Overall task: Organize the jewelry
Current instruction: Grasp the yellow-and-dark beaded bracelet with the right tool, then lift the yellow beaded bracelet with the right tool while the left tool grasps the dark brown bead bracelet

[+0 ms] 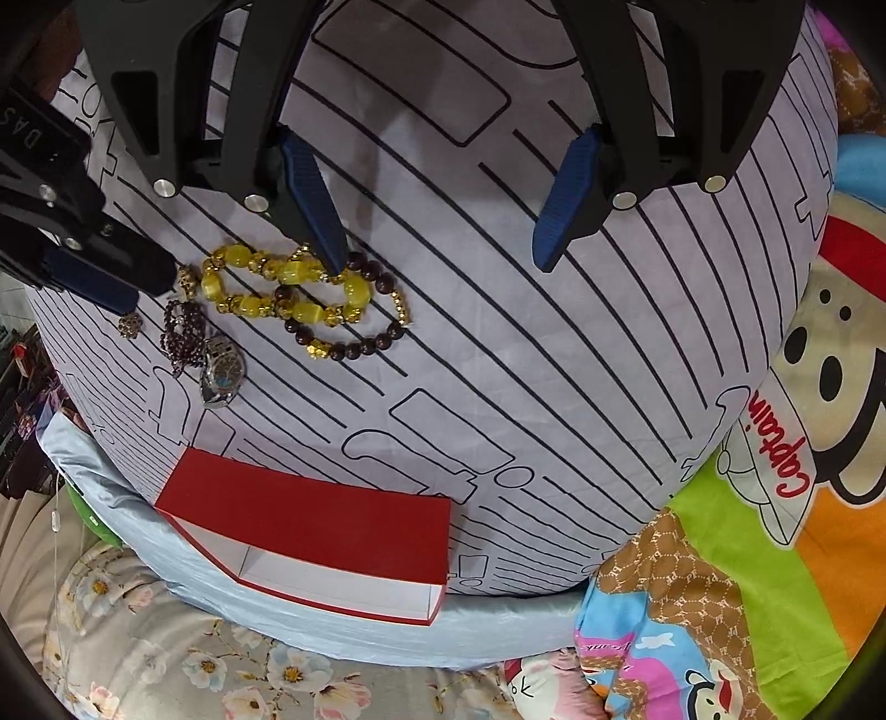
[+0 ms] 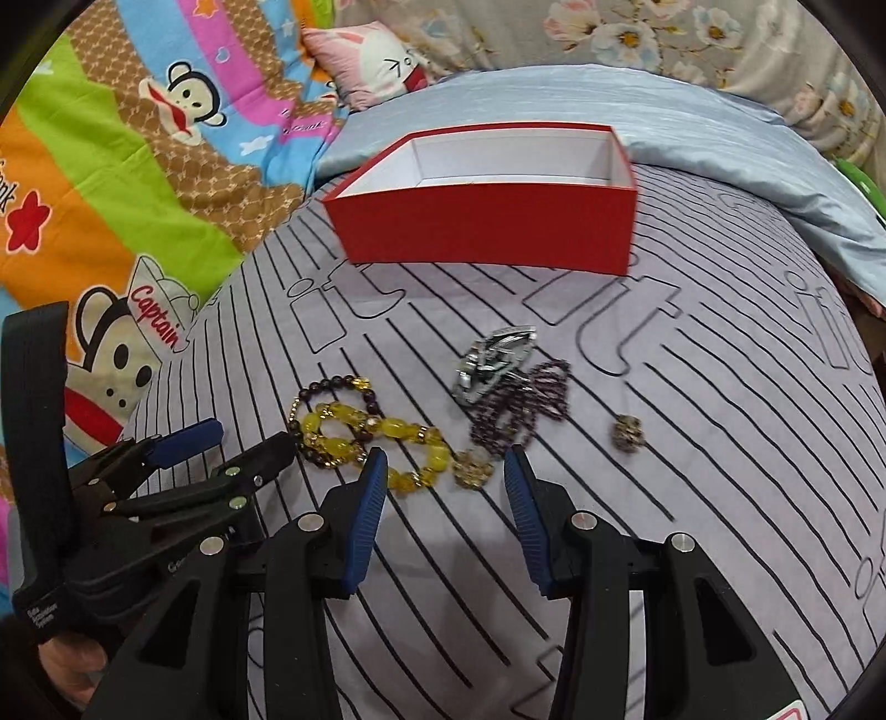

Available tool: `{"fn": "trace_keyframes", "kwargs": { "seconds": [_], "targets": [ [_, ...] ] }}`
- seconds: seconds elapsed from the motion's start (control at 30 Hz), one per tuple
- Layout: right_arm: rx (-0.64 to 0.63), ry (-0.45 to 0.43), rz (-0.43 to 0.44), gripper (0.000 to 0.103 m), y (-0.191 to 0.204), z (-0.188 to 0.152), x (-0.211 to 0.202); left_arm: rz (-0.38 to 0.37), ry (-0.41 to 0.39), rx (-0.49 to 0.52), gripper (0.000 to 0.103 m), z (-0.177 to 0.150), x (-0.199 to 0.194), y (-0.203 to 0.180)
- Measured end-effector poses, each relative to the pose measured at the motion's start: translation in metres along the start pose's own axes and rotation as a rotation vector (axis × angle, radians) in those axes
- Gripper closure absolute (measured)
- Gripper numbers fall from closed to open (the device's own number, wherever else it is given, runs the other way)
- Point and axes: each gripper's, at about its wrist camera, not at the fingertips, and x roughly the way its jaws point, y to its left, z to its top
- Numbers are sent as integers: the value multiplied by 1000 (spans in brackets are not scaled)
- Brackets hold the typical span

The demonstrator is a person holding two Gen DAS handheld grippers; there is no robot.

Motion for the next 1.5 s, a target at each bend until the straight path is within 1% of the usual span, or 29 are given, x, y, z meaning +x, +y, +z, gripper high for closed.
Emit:
{"fn": "trace_keyframes", "kwargs": {
  "seconds": [0.07, 0.17, 0.33, 0.37, 0.4, 0.47, 0.6, 0.67, 0.73, 0.8, 0.83, 0.93, 1.0, 1.1, 1.17, 1.2, 1.27, 1.43, 1.5],
  "targets": [
    [-15, 5, 11, 60, 5, 3, 8, 1, 3, -6, 37, -1, 1, 3],
    [-48, 1, 2, 59, 9, 6, 17, 9, 6, -12, 37, -1, 2, 7],
    [-81, 21, 4, 59, 9, 10, 31, 14, 12, -30, 37, -1, 4, 14],
    [-88, 21, 3, 60, 9, 10, 32, 16, 11, -32, 37, 0, 5, 15],
    [-100, 18, -7, 64, 10, 10, 31, 20, 11, -32, 37, 0, 5, 16],
    [-104, -6, -13, 64, 10, 10, 25, 17, 11, -38, 37, 1, 5, 18],
    [-84, -16, 55, 64, 10, 12, 14, 16, 10, -47, 37, 3, 6, 20],
    [-96, -7, 61, 65, 14, 12, 15, 16, 10, -46, 37, 3, 6, 19],
    [-109, 6, 59, 72, 17, 12, 21, 14, 11, -43, 37, 3, 6, 18],
    [-111, 23, 59, 76, 17, 12, 28, 14, 12, -40, 37, 3, 5, 18],
    [-113, 32, 54, 78, 16, 11, 31, 14, 12, -39, 37, 2, 5, 18],
    [-114, 46, 37, 78, 12, 10, 40, 12, 14, -44, 37, 3, 6, 20],
    [-109, 45, 47, 83, 7, 9, 43, 7, 15, -48, 37, 3, 5, 20],
    [-142, 46, 17, 89, 10, 6, 43, 0, 18, -54, 37, 4, 6, 20],
    [-152, 46, 9, 91, 10, 3, 41, -8, 19, -56, 37, 5, 6, 19],
    [-150, 46, 5, 94, 9, 1, 39, -12, 19, -56, 37, 5, 6, 18],
    [-135, 49, 1, 94, 6, -1, 36, -16, 20, -52, 37, 5, 7, 16],
    [-52, 61, 5, 94, -10, -12, 23, -30, 20, -40, 37, 8, 8, 8],
    [-10, 45, 19, 94, -17, -17, 12, -40, 19, -33, 37, 10, 8, 4]
  ]
}}
